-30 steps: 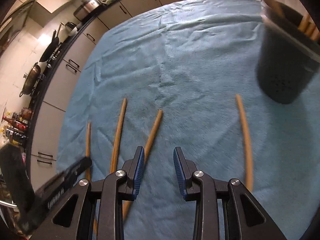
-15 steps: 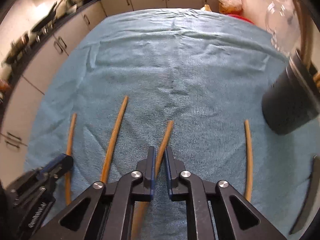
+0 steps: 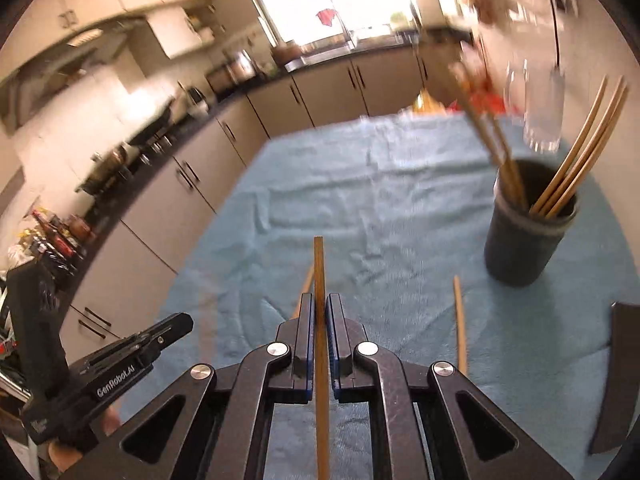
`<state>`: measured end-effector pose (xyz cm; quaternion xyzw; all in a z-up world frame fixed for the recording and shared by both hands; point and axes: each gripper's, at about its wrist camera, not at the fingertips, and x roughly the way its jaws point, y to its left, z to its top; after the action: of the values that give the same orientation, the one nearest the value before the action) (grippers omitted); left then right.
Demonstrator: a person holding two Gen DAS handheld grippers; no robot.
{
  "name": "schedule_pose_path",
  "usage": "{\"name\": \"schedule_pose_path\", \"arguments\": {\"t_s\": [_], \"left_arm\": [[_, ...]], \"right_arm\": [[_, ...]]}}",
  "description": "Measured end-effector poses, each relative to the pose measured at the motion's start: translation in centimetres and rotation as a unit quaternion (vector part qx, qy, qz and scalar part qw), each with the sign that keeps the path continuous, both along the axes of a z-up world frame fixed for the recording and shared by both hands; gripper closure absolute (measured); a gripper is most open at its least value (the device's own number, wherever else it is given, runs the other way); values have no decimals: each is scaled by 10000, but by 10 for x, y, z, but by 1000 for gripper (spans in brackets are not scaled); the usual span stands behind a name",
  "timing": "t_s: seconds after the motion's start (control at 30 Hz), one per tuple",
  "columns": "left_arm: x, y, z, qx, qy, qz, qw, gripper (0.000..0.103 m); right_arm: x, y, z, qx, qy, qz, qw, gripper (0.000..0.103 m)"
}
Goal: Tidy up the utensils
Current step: 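Close the left tool on a wooden chopstick while the right tool grasps another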
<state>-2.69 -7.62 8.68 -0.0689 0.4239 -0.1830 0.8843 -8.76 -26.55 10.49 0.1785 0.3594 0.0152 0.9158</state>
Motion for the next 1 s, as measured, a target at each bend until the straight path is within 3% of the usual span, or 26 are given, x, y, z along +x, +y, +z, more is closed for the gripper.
{"name": "schedule_pose_path", "arguments": {"t_s": [0.13,0.23,0.43,0.6,0.7,0.8,0.93,1.0], "left_arm": [[-19,0,25,-13,-379,-68,9993,96],[-21,-4,31,55,-409,-135,9991,96],[14,-4,-7,461,581,57,9972,96],[46,-9,-49,494,1463,99,9880,95],[54,-16,-62,592,1626,94,9849,92],[57,-22,-68,780,1638,137,9833,77],[61,-28,-77,971,1665,162,9811,77],[61,-32,-76,1133,1605,153,9804,82]], "right_arm": [[-30,8,21,-157,-566,59,9983,96],[-42,12,31,-229,-788,87,9966,96],[-52,7,38,-154,-845,34,9963,96],[-56,-2,37,-42,-876,2,9961,96],[-58,-2,36,-29,-886,20,9961,96],[-58,-4,36,-11,-878,23,9961,96],[-57,-8,34,21,-876,4,9962,96],[-57,-9,33,60,-858,-11,9963,96]]}}
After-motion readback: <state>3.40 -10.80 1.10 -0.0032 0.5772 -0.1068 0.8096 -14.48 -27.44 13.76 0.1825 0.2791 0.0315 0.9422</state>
